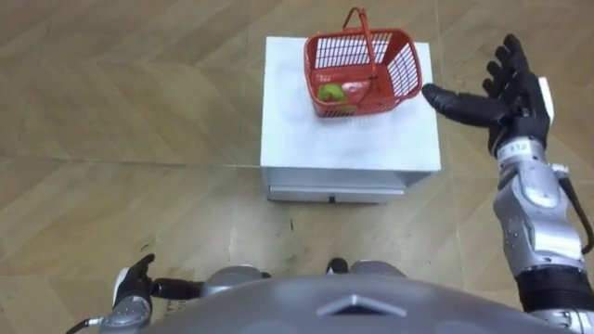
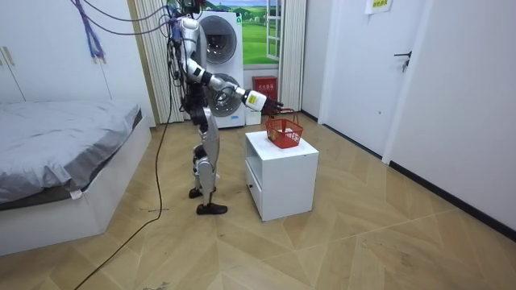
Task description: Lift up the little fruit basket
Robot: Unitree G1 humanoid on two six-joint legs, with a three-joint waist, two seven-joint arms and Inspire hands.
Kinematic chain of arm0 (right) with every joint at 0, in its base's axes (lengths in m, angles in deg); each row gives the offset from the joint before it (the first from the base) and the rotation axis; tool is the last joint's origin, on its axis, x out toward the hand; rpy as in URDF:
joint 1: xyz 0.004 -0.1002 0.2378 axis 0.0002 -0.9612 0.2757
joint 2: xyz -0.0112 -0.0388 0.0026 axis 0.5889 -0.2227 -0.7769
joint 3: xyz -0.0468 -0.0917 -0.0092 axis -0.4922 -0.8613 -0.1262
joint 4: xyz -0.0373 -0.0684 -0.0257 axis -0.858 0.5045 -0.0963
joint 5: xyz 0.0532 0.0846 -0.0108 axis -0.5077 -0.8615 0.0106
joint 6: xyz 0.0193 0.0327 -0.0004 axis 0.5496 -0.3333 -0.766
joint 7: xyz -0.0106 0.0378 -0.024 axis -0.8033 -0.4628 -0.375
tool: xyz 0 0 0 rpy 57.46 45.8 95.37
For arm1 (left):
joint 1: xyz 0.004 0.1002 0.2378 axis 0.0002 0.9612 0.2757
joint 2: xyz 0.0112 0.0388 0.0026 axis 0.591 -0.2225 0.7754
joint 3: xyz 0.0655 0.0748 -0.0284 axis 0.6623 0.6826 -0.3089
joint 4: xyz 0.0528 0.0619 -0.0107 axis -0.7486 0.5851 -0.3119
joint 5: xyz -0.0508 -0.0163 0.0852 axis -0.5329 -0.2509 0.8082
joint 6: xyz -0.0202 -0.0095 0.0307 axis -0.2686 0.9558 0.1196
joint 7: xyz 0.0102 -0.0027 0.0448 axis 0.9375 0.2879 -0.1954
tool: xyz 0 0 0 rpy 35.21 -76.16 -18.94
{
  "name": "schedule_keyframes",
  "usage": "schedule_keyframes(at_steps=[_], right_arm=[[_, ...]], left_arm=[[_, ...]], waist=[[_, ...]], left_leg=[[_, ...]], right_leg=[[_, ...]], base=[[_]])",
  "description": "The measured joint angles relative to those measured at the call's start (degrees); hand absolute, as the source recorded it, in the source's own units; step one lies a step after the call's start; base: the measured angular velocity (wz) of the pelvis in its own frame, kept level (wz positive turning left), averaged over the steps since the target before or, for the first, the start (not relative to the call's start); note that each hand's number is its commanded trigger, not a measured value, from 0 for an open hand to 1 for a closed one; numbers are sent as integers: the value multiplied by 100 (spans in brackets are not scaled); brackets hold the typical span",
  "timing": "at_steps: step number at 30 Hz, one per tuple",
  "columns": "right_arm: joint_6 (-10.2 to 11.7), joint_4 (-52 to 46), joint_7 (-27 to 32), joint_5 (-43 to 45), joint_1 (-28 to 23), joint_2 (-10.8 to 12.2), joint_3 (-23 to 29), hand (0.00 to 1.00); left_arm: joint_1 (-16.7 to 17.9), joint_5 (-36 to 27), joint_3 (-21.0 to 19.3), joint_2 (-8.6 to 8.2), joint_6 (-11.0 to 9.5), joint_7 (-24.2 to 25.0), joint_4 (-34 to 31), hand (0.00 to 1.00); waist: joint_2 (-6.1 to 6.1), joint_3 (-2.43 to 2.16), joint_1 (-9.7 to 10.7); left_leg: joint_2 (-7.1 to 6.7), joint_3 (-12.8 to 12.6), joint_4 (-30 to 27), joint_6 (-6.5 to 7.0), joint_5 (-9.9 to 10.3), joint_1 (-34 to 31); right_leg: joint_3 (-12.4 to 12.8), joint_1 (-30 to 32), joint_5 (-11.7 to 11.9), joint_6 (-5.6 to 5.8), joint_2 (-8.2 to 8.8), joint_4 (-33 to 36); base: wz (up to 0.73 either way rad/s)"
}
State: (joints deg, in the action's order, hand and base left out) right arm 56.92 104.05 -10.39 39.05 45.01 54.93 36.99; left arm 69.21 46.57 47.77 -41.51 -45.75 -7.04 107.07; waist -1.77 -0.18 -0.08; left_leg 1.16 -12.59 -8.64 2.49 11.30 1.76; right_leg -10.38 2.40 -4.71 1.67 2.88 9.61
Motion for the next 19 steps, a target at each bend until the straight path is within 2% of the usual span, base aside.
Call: schedule_keyframes(at_steps=[2, 8, 10, 11, 13, 16, 19], right_arm=[[27, 1055, 5, 355, -79, 33, 6, 0], [3, 3659, -140, 556, -201, 40, 16, 0], [0, 4073, -226, 555, -248, 41, 20, 0], [-14, 4347, -319, 553, -251, 52, 49, 0], [-103, 4591, -476, 556, -244, 103, 85, 0], [-227, 4843, -742, 600, -187, 256, 179, 0], [-381, 5131, -987, 614, -103, 357, 182, 0]], left_arm=[[-18, -12, -29, 1, -58, -4, 51, 0], [-13, 20, -290, 4, -153, -15, 353, 0], [-14, 56, -328, 5, -152, -11, 377, 0], [-15, 57, -347, 3, -151, 0, 379, 0], [-19, 60, -452, -3, -146, 30, 412, 0], [-18, 183, -653, -47, -57, 122, 542, 0], [-17, 188, -668, -74, 109, 249, 646, 0]], waist=[[-17, -18, -1], [6, -9, -22], [5, -8, -10], [27, 8, -18], [16, 9, -41], [14, 22, -50], [31, 24, -43]], left_leg=[[8, 9, 19, -4, 4, 52], [-3, 12, 82, -13, 60, 164], [-1, 17, 75, -17, 92, 163], [-3, 24, 76, -21, 96, 190], [-1, 21, 75, -26, 100, 217], [2, 31, 75, -28, 101, 243], [-8, 65, 74, -25, 103, 248]], right_leg=[[65, -26, -1, 0, -18, -13], [38, -171, -44, 30, -23, -96], [30, -202, -67, 34, -23, -97], [30, -230, -85, 35, -21, -96], [30, -256, -99, 28, -25, -95], [12, -278, -101, 26, -25, -97], [-23, -302, -109, 35, -11, -98]], base=[[0], [-2], [-2], [0], [0], [0], [3]])
